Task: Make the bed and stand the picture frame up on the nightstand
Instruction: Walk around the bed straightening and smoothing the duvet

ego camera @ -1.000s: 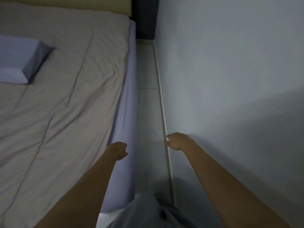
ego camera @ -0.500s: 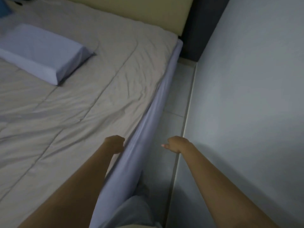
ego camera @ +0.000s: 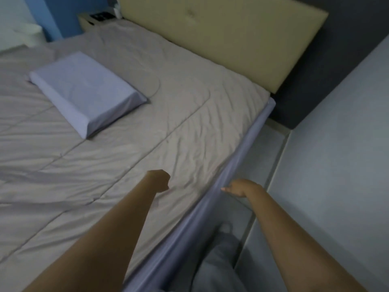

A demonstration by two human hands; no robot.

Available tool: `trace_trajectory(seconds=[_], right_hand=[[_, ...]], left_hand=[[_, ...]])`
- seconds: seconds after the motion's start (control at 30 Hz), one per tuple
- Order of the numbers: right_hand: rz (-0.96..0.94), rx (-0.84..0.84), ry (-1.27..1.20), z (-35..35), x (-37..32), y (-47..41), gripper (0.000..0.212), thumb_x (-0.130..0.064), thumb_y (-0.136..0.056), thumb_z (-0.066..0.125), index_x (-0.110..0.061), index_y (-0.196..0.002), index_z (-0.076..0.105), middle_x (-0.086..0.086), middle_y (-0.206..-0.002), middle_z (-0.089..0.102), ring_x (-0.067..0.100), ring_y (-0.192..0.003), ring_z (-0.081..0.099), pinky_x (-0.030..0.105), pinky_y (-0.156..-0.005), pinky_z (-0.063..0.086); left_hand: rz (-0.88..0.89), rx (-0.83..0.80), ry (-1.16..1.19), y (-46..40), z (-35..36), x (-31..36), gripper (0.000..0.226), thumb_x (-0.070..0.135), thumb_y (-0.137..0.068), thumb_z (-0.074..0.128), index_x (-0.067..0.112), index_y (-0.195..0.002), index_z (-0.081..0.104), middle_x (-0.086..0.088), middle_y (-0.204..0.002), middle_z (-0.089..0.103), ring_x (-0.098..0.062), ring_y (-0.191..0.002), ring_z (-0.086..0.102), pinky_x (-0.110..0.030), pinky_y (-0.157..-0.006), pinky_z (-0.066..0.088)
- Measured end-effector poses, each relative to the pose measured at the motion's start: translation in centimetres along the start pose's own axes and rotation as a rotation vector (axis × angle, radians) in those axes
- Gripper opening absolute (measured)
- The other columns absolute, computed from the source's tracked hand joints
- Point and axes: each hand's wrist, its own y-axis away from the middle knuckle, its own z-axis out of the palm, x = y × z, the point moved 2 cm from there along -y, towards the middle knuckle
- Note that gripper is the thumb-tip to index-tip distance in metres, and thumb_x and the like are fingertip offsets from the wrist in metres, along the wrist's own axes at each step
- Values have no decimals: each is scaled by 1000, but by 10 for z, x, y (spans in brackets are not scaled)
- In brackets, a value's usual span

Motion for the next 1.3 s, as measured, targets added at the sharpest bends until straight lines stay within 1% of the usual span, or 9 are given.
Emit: trace_trajectory(seconds=[0.27, 0.5, 0.8, 1.03, 1.1, 1.17, 1.2, 1.23, 1.3], right_hand=[[-122, 39, 216, -166, 71, -124, 66, -54, -97, 34, -5, -141, 44, 14, -149, 41, 29, -133, 45, 35, -111, 37], [-149, 86, 317, -300, 129, -196, 64, -49, -100, 30, 1, -135, 49, 18, -143, 47, 32, -127, 49, 34, -104, 38], [-168, 100, 210, -381, 187, -304, 62, -50, -98, 33, -3, -133, 52, 15, -139, 51, 31, -123, 51, 33, -97, 42], [-125, 54, 182, -460, 281, -452, 59, -47, -100, 31, -5, -134, 51, 16, -138, 52, 32, -121, 53, 38, -100, 44], [-118, 29, 189, -483, 307, -494, 56, -48, -100, 29, -6, -124, 57, 15, -134, 55, 29, -113, 56, 36, -96, 46], [-113, 38, 187, -503, 327, -540, 49, -45, -101, 27, -8, -100, 60, 16, -127, 59, 25, -98, 57, 32, -84, 45], [-114, 58, 167, -511, 336, -563, 47, -43, -101, 28, -7, -101, 59, 16, -126, 59, 25, -99, 57, 32, -84, 45], [-117, 85, 143, -516, 343, -584, 48, -42, -101, 28, -6, -115, 57, 17, -132, 56, 28, -108, 56, 34, -91, 45], [-115, 164, 119, -521, 352, -626, 57, -45, -101, 31, -9, -144, 35, 16, -153, 31, 34, -140, 31, 46, -113, 30]], left_hand=[[-162, -68, 220, -119, -92, 30, 52, 42, -99, 44, 20, -146, 39, -2, -151, 39, -20, -140, 39, -37, -114, 34], [-186, -9, 358, -210, -171, 64, 53, 44, -98, 44, 27, -148, 36, 1, -154, 36, -15, -143, 35, -31, -116, 30], [-157, 12, 339, -339, -216, 82, 51, 45, -99, 39, 29, -148, 33, 6, -155, 34, -12, -144, 33, -29, -116, 31], [-74, 6, 369, -522, -305, 156, 50, 42, -101, 38, 27, -148, 33, 3, -153, 36, -15, -142, 35, -30, -112, 36], [-53, 22, 402, -574, -334, 180, 49, 40, -101, 39, 25, -147, 35, 2, -152, 39, -16, -141, 36, -32, -111, 37], [-36, 33, 439, -625, -354, 200, 48, 38, -101, 39, 25, -147, 35, 2, -151, 39, -17, -140, 37, -33, -110, 38], [-28, 41, 455, -648, -361, 208, 48, 38, -100, 40, 25, -147, 36, 1, -151, 40, -18, -139, 38, -34, -110, 39], [-26, 64, 471, -669, -364, 213, 49, 37, -100, 42, 24, -147, 36, 2, -151, 39, -18, -139, 38, -34, -109, 40], [-40, 145, 514, -709, -360, 219, 57, 40, -96, 48, 23, -149, 32, 1, -155, 32, -19, -142, 33, -35, -111, 39]])
